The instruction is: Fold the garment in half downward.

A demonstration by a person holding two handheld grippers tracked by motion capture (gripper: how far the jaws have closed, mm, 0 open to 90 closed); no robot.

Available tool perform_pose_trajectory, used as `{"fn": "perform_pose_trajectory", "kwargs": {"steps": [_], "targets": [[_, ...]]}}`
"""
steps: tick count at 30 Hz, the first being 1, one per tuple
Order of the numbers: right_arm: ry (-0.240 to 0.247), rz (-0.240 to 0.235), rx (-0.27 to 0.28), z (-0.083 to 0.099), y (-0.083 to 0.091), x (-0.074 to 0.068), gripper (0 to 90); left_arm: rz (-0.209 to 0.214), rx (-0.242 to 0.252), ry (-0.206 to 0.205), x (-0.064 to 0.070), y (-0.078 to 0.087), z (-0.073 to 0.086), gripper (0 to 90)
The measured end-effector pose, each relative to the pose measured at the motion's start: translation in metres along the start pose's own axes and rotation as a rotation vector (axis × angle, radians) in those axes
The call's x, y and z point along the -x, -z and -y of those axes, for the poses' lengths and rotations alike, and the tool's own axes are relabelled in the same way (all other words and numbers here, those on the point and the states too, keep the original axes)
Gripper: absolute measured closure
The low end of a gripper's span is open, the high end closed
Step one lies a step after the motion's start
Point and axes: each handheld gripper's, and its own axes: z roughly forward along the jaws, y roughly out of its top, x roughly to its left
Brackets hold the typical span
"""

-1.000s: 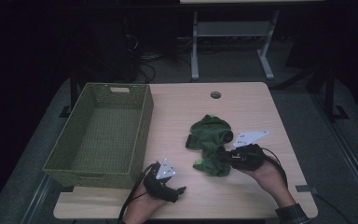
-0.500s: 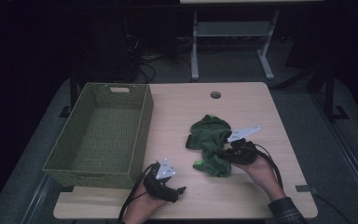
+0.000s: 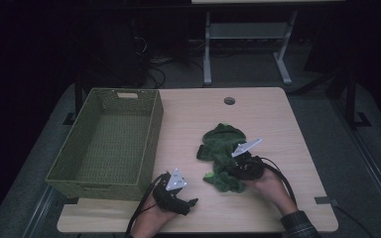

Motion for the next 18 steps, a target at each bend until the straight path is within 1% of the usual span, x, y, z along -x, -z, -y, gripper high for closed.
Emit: {"fn": "perform_pose_trajectory", "kwargs": {"steps": [4, 5, 6, 8, 10, 11, 12, 14, 16, 18], "targets": [[0.000, -0.003, 0.021, 0.002, 0.000, 0.002, 90.0, 0.000, 0.000, 0.001, 0.000, 0.000, 0.000, 13.2], [0.011, 0.006, 0.034, 0.002, 0.001, 0.001, 89.7, 0.000, 0.000, 0.002, 0.000, 0.000, 0.000, 13.2], [0.014, 0.014, 0.049, 0.003, 0.003, 0.000, 88.1, 0.000, 0.001, 0.002, 0.000, 0.000, 0.000, 13.2], [0.030, 0.039, 0.078, 0.004, 0.010, 0.000, 81.9, -0.001, 0.001, 0.004, 0.000, 0.000, 0.000, 13.2], [0.027, 0.044, 0.096, 0.004, 0.017, 0.000, 78.0, -0.001, 0.002, 0.004, 0.000, 0.000, 0.000, 13.3], [0.021, 0.054, 0.114, 0.004, 0.022, 0.000, 76.6, -0.001, 0.003, 0.005, 0.000, 0.000, 0.000, 13.5], [0.024, 0.055, 0.120, 0.005, 0.024, 0.000, 75.8, -0.001, 0.004, 0.006, 0.000, 0.000, 0.000, 13.7], [0.012, 0.053, 0.134, 0.005, 0.029, 0.001, 72.5, 0.002, 0.004, 0.007, -0.001, 0.001, 0.000, 14.3], [0.011, 0.053, 0.142, 0.006, 0.033, 0.001, 68.5, 0.000, -0.004, 0.012, -0.003, 0.001, -0.001, 14.3], [0.007, 0.055, 0.147, 0.006, 0.036, 0.001, 66.4, 0.001, -0.010, 0.015, -0.004, 0.001, -0.002, 15.2]]}}
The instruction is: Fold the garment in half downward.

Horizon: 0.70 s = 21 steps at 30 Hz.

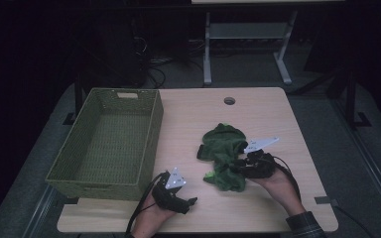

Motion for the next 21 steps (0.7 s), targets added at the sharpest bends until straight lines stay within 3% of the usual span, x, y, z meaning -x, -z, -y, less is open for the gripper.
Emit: {"fn": "perform_pose_trajectory", "kwargs": {"steps": [7, 21], "targets": [[-0.022, 0.019, 0.029, 0.000, 0.010, 0.005, 58.8, 0.021, -0.006, 0.009, -0.002, 0.001, -0.010, 15.2], [-0.038, 0.044, 0.054, -0.001, 0.024, 0.010, 57.8, 0.056, 0.013, 0.001, -0.007, 0.000, -0.037, 19.0]]}}
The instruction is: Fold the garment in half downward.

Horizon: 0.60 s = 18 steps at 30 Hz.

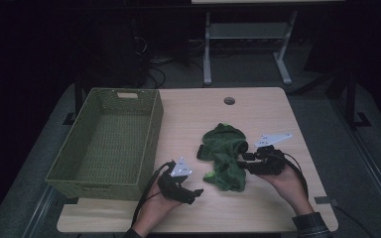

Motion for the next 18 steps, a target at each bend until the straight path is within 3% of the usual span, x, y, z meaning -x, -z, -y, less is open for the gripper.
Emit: {"fn": "perform_pose_trajectory", "kwargs": {"steps": [11, 18], "targets": [[0.001, 0.024, 0.024, -0.013, 0.009, 0.011, 56.7, -0.003, 0.015, -0.007, -0.019, -0.003, -0.032, 23.0], [-0.013, 0.032, 0.033, -0.024, 0.006, 0.022, 56.2, -0.009, 0.027, -0.011, -0.034, -0.007, -0.052, 31.0]]}}
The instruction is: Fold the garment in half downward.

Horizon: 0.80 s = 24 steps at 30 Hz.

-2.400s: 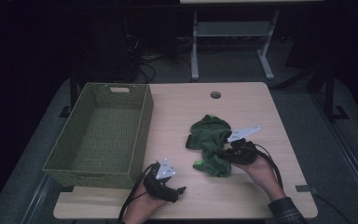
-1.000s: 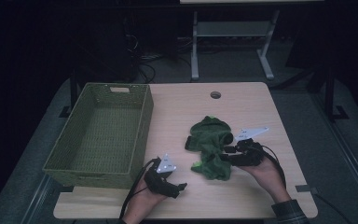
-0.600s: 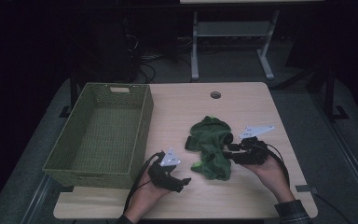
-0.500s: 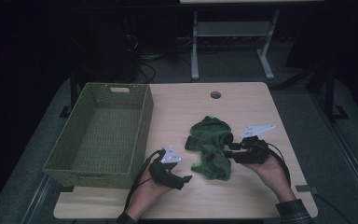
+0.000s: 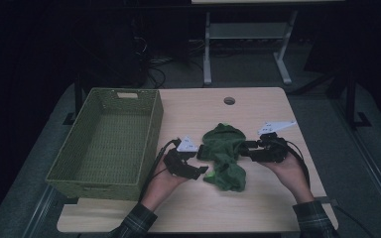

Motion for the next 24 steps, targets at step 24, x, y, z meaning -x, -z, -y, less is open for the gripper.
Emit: {"fn": "perform_pose_trajectory", "kwargs": {"steps": [24], "targets": [[-0.065, 0.068, -0.031, -0.021, -0.045, 0.061, 54.6, -0.070, -0.031, 0.076, -0.076, -0.056, -0.047, 49.0]]}}
